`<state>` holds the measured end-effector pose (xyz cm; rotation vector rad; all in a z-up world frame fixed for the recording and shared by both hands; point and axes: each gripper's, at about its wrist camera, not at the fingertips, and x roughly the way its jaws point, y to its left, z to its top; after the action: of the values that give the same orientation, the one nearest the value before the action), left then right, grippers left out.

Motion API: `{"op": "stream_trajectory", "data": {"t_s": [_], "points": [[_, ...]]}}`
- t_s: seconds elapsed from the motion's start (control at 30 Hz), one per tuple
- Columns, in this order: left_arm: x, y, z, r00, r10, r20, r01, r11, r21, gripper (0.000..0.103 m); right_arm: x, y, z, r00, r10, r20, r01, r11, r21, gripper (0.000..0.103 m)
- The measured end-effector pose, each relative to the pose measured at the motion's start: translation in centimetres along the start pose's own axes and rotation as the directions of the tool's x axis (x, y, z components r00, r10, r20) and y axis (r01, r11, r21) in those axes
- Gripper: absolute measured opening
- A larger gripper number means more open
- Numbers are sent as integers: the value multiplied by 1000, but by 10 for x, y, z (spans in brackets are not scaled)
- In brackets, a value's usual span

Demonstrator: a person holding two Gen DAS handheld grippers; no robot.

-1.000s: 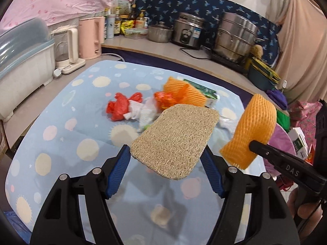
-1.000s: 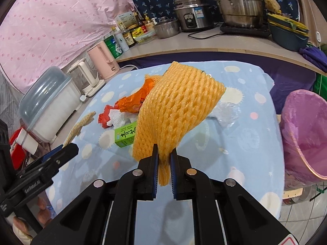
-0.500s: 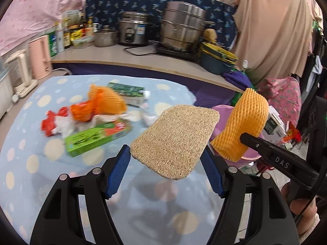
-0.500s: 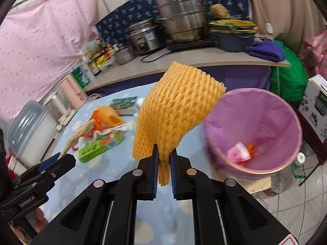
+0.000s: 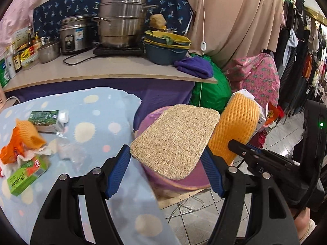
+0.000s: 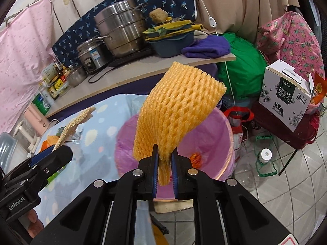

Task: Collect trash
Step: 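Carry pad and foam net over the bin and open both tools, then return both tools to the table and grasp the plastic wrap with the right tool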

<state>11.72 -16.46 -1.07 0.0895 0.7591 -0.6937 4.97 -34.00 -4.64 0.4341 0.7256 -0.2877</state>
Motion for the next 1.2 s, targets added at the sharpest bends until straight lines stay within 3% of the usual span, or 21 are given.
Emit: {"op": "stream_trajectory", "data": {"t_s": [0.27, 0.3, 0.37, 0.47, 0.87, 1.2], "points": [[54, -20, 8, 997, -37, -68, 39, 999, 22, 66, 36, -21, -2, 998, -35, -52, 36, 999, 4, 18], [59, -19, 9, 996, -47, -77, 49, 999, 17, 67, 39, -23, -2, 998, -36, -57, 37, 999, 8, 21], [69, -19, 10, 994, -55, -98, 56, 998, 10, 68, 43, -26, -2, 998, -37, -58, 38, 999, 15, 41], [78, -18, 12, 992, -47, -115, 48, 999, 10, 74, 45, -29, -1, 998, -42, -43, 43, 999, 27, 52], [65, -3, 17, 996, -17, -85, 15, 1000, -27, 74, 32, -17, 3, 1000, -21, -16, 22, 999, 25, 54], [18, 34, 14, 999, 39, -27, -41, 996, -74, 76, 17, 31, 1, 999, 50, 3, -50, 998, -36, 54]]}}
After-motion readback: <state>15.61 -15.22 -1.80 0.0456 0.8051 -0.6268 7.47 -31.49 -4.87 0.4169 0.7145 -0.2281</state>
